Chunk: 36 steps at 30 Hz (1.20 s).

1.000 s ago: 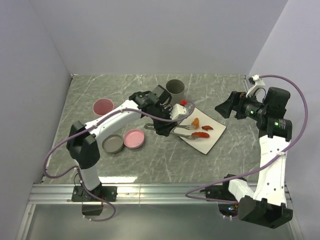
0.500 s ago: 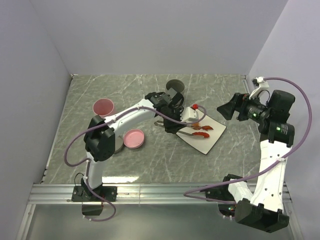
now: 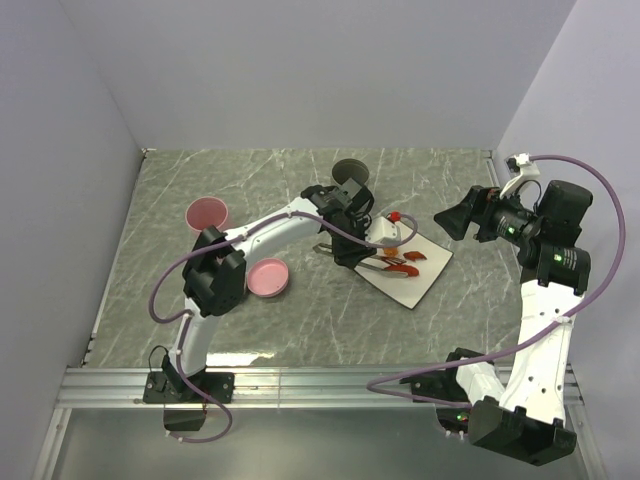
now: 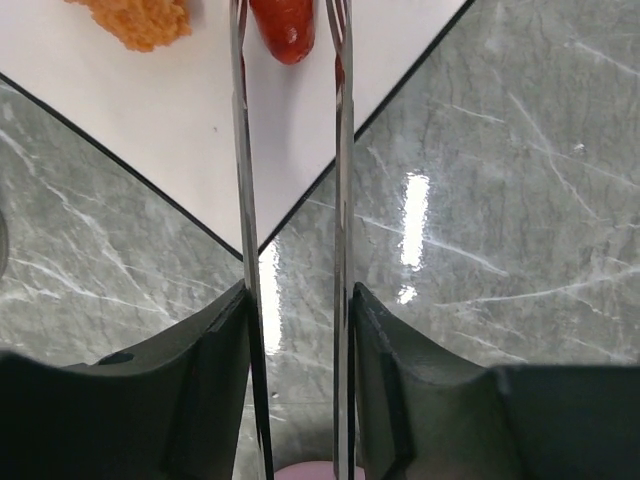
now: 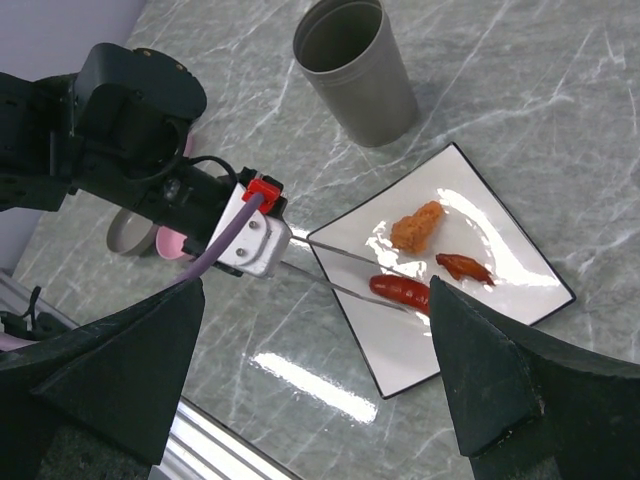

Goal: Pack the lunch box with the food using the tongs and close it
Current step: Pick up the fake food from the plate.

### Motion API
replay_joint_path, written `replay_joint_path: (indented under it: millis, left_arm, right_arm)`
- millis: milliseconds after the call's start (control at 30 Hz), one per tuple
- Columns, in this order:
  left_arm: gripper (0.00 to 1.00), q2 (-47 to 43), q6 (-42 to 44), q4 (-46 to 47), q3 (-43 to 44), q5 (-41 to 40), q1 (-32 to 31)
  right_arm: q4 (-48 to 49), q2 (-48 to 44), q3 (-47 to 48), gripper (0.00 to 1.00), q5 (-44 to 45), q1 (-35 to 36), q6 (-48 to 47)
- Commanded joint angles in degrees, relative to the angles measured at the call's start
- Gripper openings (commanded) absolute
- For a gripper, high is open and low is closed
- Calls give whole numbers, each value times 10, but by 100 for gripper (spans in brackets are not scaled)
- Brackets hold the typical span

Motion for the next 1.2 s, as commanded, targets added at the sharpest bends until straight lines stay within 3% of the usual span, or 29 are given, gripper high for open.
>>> replay_joint_path:
  millis: [0,333,600,633,700,1167]
  left_arm:
    - [45,7,8,-23,28,26,-6]
    - [34,12,-8,-16,38,25,-12]
    - [11,-17,-51,-13,53,25,-12]
    - [4,-28,-54,-8,50,25,-11]
    - [1,-50,-62,0,35,21,-12]
    - [0,-139,-144,-12,35,52,43]
  right_arm:
    - [22,0,11,100,-14,-5,4]
    - [24,-3,10,100,-13,-5,4]
    - [24,3,20,100,-18,-6,4]
    - [24,3,21,100,-20,-6,4]
    - [25,2,20,100,-25,-8,4]
    - [16,4,39,100,-38,-12,3]
